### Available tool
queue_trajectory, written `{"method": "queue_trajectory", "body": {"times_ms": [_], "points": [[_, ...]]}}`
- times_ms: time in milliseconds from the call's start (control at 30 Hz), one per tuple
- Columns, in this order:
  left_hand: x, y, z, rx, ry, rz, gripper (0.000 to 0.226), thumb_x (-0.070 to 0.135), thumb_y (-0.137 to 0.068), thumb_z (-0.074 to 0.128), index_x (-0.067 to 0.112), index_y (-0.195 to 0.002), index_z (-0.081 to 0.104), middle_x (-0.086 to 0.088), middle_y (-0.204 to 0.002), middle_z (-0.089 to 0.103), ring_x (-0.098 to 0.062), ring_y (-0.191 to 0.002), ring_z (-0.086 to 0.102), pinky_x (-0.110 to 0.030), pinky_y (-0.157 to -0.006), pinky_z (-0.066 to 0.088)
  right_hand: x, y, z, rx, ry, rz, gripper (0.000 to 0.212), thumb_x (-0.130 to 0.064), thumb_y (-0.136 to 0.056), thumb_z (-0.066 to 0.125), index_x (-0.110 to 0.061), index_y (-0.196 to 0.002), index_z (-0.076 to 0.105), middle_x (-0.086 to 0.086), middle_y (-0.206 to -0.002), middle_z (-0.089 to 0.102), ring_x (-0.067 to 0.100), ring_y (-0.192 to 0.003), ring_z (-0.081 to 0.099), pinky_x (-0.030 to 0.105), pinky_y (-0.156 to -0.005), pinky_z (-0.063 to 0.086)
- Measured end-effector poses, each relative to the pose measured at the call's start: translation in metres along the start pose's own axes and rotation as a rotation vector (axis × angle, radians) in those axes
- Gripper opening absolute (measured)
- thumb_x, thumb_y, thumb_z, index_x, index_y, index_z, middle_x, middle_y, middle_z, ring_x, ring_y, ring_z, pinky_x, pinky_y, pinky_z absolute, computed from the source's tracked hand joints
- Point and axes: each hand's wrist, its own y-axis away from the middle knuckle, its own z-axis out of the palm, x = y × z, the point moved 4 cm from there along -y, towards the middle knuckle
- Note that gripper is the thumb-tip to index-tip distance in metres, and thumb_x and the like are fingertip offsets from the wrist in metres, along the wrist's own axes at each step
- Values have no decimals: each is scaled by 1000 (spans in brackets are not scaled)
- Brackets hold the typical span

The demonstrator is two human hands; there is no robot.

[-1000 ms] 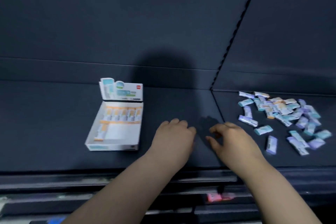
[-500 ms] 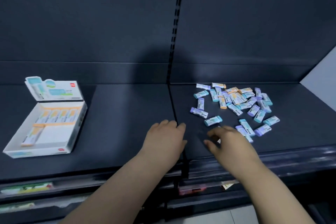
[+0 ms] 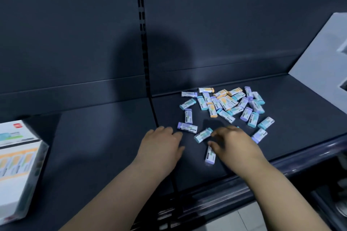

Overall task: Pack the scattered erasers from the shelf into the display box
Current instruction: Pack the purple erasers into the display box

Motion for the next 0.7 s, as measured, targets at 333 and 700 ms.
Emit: {"method": "queue_trajectory", "body": {"times_ms": [333,700], "points": [[50,-69,5,-21,0,-117,42,41,-96,41,23,-133,45,0,-127,49,-21,-119,43,-32,-94,35,71,-64,-16,-48,-25,-127,32,-38,-88,56,-24,-117,59,-1,-111,56,20,-108,53,31,-87,46],[98,-144,28,-44,125,-405,43,28,-93,52,13,-132,46,-8,-121,45,-28,-116,44,-35,-97,40,145,-127,-41,-125,-87,-355,29,-37,-88,57,-26,-114,61,-5,-110,58,13,-103,53,28,-86,46]]}}
